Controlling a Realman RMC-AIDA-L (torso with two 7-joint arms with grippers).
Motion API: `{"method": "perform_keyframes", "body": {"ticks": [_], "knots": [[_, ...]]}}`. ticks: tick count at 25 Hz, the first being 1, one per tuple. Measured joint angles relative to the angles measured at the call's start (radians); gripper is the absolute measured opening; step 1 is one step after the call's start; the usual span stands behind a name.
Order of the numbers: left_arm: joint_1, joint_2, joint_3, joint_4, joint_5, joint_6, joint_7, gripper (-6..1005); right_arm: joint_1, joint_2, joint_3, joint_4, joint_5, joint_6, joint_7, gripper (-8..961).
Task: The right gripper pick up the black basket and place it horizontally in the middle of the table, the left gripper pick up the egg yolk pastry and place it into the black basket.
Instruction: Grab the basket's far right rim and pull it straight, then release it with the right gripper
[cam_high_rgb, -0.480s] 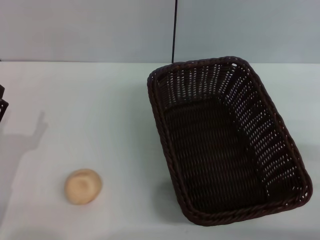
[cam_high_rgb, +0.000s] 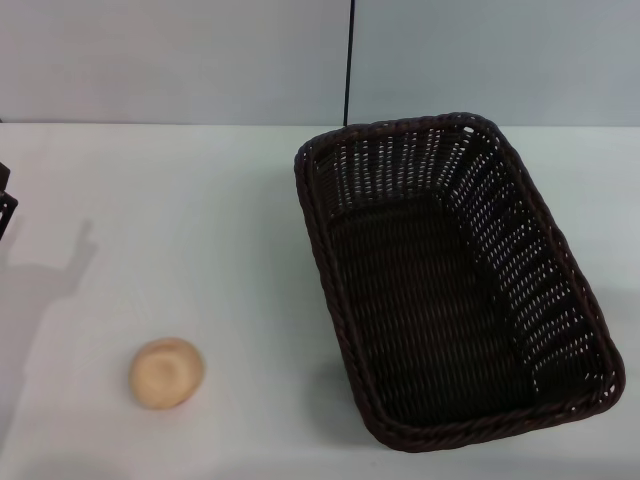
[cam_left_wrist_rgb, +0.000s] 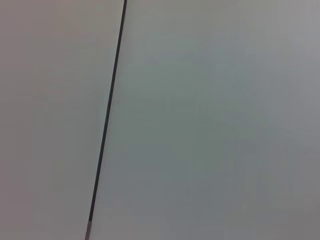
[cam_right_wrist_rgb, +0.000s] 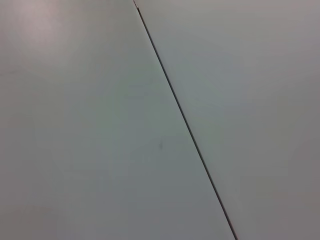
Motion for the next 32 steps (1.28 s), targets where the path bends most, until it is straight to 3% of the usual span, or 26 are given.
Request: {"method": "perform_keyframes", "body": {"ticks": [5,9,13,16,17,18,21,22,23,26,27,28,29,31,32], "knots": [[0.000,0.004,0.009,0.023,0.007,0.026,-0.029,859,-0.023,-0.002,-0.019,-0.074,-0.003,0.003,0.083,824],[-0.002,0.006,0.012,0.070,0.011,0.052,-0.070,860,-0.063,-0.010,-0.063,-0.220,-0.013,0.055,0.274,824],[-0.002,0.006,0.010,0.095,0.008,0.055,-0.093,860,-0.108,-0.012,-0.079,-0.487,-0.131,0.177,0.597,824],[-0.002,0.006,0.009,0.097,0.007,0.056,-0.093,860,-0.119,-0.012,-0.072,-0.760,-0.315,0.255,0.904,823],[-0.004,0.006,0.008,0.099,0.007,0.056,-0.093,859,-0.107,-0.018,-0.071,-0.905,-0.435,0.276,1.075,823],[-0.005,0.006,0.008,0.100,0.007,0.056,-0.093,859,-0.107,-0.018,-0.071,-0.905,-0.435,0.276,1.075,823],[-0.008,0.006,0.008,0.103,0.007,0.054,-0.093,859,-0.054,-0.041,-0.072,-1.129,-0.636,0.280,1.357,823],[-0.008,0.006,0.008,0.103,0.007,0.054,-0.093,859,-0.004,-0.061,-0.076,-1.249,-0.764,0.270,1.538,823],[-0.009,0.006,0.007,0.105,0.007,0.054,-0.090,860,-0.004,-0.061,-0.076,-1.249,-0.764,0.270,1.538,823],[-0.008,0.004,0.007,0.109,0.006,0.056,-0.085,860,0.091,-0.083,-0.084,-1.408,-0.971,0.246,1.769,822],[-0.006,0.003,0.007,0.109,0.006,0.057,-0.084,860,0.172,-0.108,-0.102,-1.478,-1.135,0.229,1.910,822],[-0.005,0.003,0.007,0.108,0.006,0.058,-0.084,860,0.172,-0.108,-0.102,-1.478,-1.135,0.229,1.910,822],[-0.002,0.003,0.007,0.107,0.006,0.058,-0.084,859,0.210,-0.123,-0.113,-1.495,-1.201,0.216,1.963,822],[0.002,0.002,0.007,0.108,0.006,0.059,-0.086,859,0.313,-0.166,-0.131,-1.477,-1.343,0.133,2.055,822],[0.003,0.002,0.007,0.107,0.006,0.059,-0.088,859,0.408,-0.196,-0.147,-1.432,-1.449,0.051,2.089,822]]}}
